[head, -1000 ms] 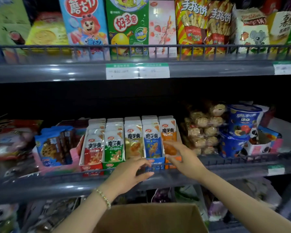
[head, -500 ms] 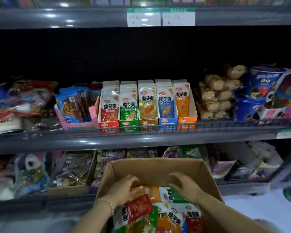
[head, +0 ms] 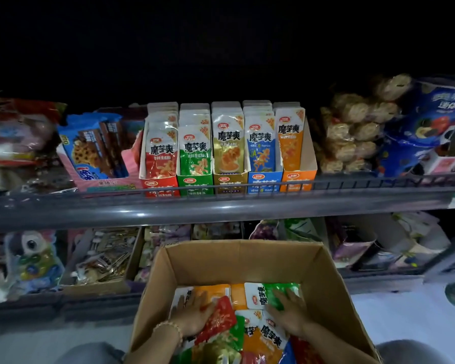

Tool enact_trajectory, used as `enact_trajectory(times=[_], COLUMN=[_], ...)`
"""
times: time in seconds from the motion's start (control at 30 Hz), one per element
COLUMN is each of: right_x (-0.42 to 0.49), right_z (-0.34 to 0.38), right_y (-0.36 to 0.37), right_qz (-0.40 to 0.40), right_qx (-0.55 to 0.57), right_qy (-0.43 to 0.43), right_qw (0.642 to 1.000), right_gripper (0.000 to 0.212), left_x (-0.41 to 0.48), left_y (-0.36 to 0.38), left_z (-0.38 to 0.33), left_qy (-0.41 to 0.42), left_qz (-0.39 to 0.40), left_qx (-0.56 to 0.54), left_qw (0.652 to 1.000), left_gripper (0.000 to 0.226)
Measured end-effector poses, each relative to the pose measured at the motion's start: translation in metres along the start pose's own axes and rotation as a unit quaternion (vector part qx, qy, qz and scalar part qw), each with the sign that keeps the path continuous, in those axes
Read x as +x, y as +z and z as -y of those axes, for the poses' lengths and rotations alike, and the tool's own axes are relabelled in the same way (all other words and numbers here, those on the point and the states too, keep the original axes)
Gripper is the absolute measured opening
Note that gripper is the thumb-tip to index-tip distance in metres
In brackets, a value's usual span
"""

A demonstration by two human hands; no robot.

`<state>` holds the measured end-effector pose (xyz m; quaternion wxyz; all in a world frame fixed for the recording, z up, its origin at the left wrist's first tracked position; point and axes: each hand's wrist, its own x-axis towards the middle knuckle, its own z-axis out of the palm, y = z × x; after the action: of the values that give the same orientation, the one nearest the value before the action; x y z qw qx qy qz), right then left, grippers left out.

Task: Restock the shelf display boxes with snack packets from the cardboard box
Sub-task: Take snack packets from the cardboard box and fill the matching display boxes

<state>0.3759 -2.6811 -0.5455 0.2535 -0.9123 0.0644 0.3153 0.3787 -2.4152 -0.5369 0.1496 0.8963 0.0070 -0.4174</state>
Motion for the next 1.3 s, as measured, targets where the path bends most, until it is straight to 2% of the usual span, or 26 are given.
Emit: enact_trajectory(times=[0.03,0.07,0.1,0.17,0.2,0.3,0.43,0.53,0.63,0.67,0.73,0.8,0.9,1.03,1.17,1.23,1.3], right_x=[0.000,0.000,0.000,0.002,0.004,0.013,0.024,0.024,0.020,0.017,0.013,0.013,0.001,-0.025,-0.054,-0.069,-0.080], right_z=[0.004,0.009,0.014,0.024,0.029,0.039,0.050,0.052,0.053,0.055,0.059,0.060,0.065,0.076,0.091,0.104,0.117], right_y=[0.000,0.000,0.000,0.004,0.007,0.014,0.021,0.026,0.027,0.026,0.021,0.015,-0.001,-0.036,-0.065,-0.079,-0.093], right_qz=[0.012,0.017,0.022,0.028,0.027,0.002,0.003,0.027,0.076,0.081,0.080,0.086,0.100,0.123,0.095,0.030,-0.038], right_qx=[0.014,0.038,0.059,0.090,0.094,0.071,0.081,0.129,0.214,0.236,0.255,0.264,0.263,0.284,0.301,0.348,0.387], right_qy=[-0.017,-0.032,-0.051,-0.088,-0.102,-0.146,-0.160,-0.151,-0.155,-0.142,-0.129,-0.154,-0.172,-0.188,-0.237,-0.272,-0.292], right_qw=[1.000,0.999,0.997,0.992,0.990,0.987,0.984,0.980,0.962,0.958,0.955,0.948,0.944,0.932,0.919,0.897,0.874], right_gripper=[0.081,0.087,0.083,0.042,0.030,0.013,0.018,0.031,0.059,0.067,0.063,0.042,0.028,0.030,0.027,0.023,0.020], left_x=[0.001,-0.002,-0.003,-0.005,-0.006,-0.005,0.009,0.015,0.016,0.016,0.017,0.011,-0.006,-0.039,-0.081,-0.102,-0.121], left_y=[0.001,0.000,0.000,0.002,0.002,-0.003,-0.002,-0.005,-0.013,-0.014,-0.014,-0.014,-0.026,-0.052,-0.075,-0.082,-0.084], left_z=[-0.003,-0.008,-0.013,-0.020,-0.023,-0.023,-0.012,-0.015,-0.019,-0.019,-0.018,-0.020,-0.029,-0.040,-0.056,-0.065,-0.075], left_qy=[-0.007,-0.006,-0.002,0.021,0.031,0.050,0.028,0.014,-0.001,0.008,0.039,0.084,0.145,0.210,0.223,0.257,0.284], left_qz=[0.011,0.009,0.013,0.023,0.027,0.000,-0.119,-0.151,-0.163,-0.155,-0.127,-0.115,-0.128,-0.113,-0.209,-0.291,-0.349], left_qx=[-0.010,-0.012,-0.015,-0.016,-0.022,-0.057,-0.195,-0.283,-0.430,-0.442,-0.418,-0.390,-0.415,-0.473,-0.503,-0.461,-0.383], left_qw=[1.000,1.000,1.000,0.999,0.999,0.997,0.973,0.947,0.888,0.884,0.899,0.910,0.889,0.848,0.809,0.798,0.807], left_gripper=[0.117,0.094,0.074,0.056,0.054,0.053,0.058,0.065,0.054,0.048,0.035,0.027,0.022,0.029,0.030,0.038,0.044])
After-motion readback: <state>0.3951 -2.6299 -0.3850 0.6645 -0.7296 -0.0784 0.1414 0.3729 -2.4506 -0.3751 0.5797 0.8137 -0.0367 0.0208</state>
